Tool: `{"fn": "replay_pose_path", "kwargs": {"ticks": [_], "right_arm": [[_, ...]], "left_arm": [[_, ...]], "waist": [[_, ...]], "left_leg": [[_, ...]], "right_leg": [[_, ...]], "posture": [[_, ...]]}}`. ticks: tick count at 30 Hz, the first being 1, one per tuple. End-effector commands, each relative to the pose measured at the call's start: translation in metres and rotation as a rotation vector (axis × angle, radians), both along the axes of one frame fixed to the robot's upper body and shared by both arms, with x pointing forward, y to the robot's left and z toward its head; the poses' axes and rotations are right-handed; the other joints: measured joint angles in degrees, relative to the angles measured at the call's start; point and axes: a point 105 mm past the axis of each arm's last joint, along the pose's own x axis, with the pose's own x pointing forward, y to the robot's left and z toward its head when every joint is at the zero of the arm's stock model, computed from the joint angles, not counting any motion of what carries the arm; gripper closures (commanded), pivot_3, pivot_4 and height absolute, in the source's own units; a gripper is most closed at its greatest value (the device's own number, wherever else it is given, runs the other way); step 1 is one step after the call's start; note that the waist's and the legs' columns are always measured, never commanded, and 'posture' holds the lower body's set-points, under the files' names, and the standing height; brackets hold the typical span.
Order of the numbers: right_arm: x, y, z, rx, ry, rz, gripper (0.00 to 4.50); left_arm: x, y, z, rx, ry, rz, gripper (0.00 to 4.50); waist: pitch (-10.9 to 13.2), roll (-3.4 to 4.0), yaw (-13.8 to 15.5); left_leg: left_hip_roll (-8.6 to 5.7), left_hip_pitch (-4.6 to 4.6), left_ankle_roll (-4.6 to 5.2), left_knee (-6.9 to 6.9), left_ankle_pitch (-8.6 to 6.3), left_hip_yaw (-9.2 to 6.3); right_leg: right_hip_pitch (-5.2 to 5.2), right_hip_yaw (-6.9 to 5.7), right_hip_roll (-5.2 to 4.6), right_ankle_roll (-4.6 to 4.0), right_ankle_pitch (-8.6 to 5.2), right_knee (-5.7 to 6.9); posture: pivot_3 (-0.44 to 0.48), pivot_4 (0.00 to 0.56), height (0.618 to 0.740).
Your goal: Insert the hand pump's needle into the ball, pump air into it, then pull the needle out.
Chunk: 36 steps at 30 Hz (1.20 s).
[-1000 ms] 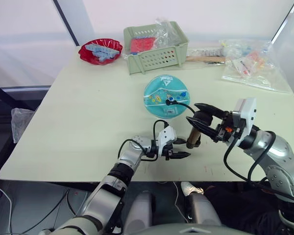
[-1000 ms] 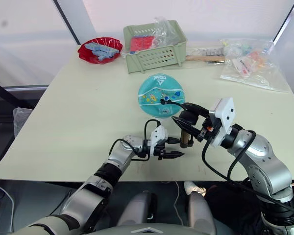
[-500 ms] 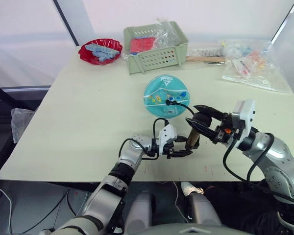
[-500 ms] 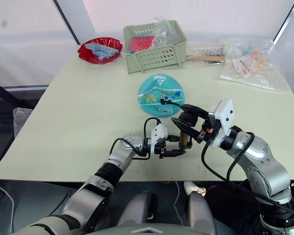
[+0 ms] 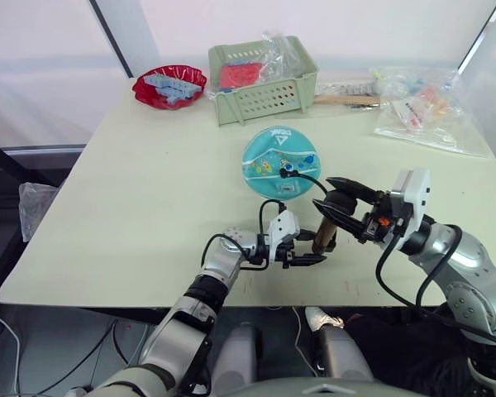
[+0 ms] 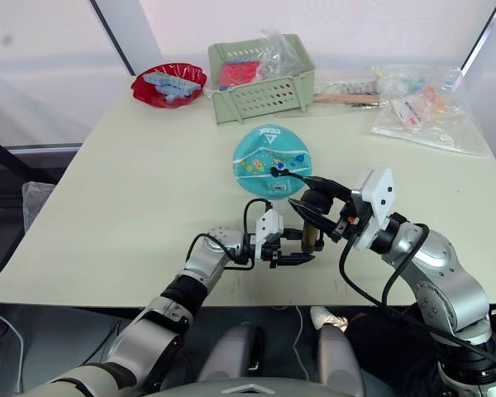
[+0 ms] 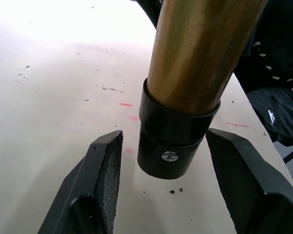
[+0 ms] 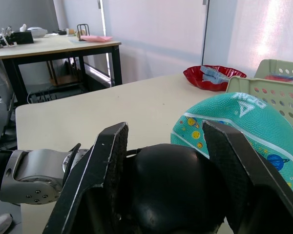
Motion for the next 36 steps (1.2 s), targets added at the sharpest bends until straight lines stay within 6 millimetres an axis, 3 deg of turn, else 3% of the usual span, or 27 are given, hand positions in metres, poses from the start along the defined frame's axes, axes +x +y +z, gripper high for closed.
{"fn": "replay_pose_path", "kwargs": {"ticks": [1,6,9,11,12,18,28,36], "right_arm": [[-0.009,0.005,0.015,0.019,-0.068,0.036,2.56],[-0.009,0.006,0.015,0.017,-0.070,0.036,2.56],[-0.009,0.006,0.015,0.016,-0.071,0.036,2.56],[-0.009,0.006,0.015,0.016,-0.071,0.035,2.56],[-0.009,0.006,0.015,0.016,-0.071,0.035,2.56],[-0.009,0.006,0.015,0.013,-0.073,0.036,2.56],[-0.010,0.002,0.017,0.003,-0.091,0.027,2.56],[-0.011,-0.001,0.016,-0.010,-0.095,0.030,2.56]], "left_arm": [[0.002,-0.004,0.014,-0.044,-0.044,-0.011,1.65],[0.001,-0.003,0.014,-0.047,-0.039,-0.010,1.65],[0.001,-0.003,0.014,-0.046,-0.038,-0.010,2.30],[0.001,-0.003,0.014,-0.046,-0.037,-0.011,3.35],[0.001,-0.003,0.013,-0.046,-0.037,-0.011,3.47],[0.000,-0.003,0.011,-0.033,-0.033,-0.019,3.47],[-0.006,-0.001,-0.015,0.098,-0.001,-0.035,3.47],[-0.002,-0.005,-0.025,0.152,-0.010,-0.028,3.47]], "waist": [[0.0,0.00,0.0],[0.0,0.00,0.0],[0.0,0.00,0.0],[0.0,0.00,0.0],[0.0,-0.01,0.1],[0.0,-0.01,0.0],[0.0,-0.01,0.0],[0.0,-0.02,0.0]], "left_leg": [[0.00,0.00,0.00,0.00,0.00,0.00],[0.00,0.00,0.00,0.00,0.00,0.00],[0.00,0.00,0.00,0.00,0.00,0.00],[0.00,-0.01,0.00,0.00,0.00,0.00],[0.00,-0.01,0.00,0.00,0.00,0.01],[0.00,-0.01,0.00,0.00,0.00,-0.01],[0.00,-0.02,0.00,0.00,0.00,0.00],[0.00,-0.03,0.00,0.00,0.00,0.00]], "right_leg": [[0.00,0.00,0.00,0.00,0.00,0.00],[0.00,0.00,0.00,0.00,0.00,0.00],[0.00,0.00,0.00,0.00,0.00,0.00],[0.00,0.00,0.00,0.00,0.00,0.00],[0.00,0.00,-0.01,0.00,0.00,-0.01],[0.00,-0.01,0.00,0.00,0.00,-0.01],[0.00,0.00,0.00,0.00,0.00,-0.01],[0.00,-0.01,0.00,0.00,0.00,-0.03]], "posture": [[0.000,0.150,0.736],[0.000,0.150,0.736],[0.000,0.150,0.736],[0.000,0.150,0.736],[0.000,0.150,0.736],[0.000,0.150,0.736],[0.000,0.150,0.736],[0.000,0.150,0.736]]}}
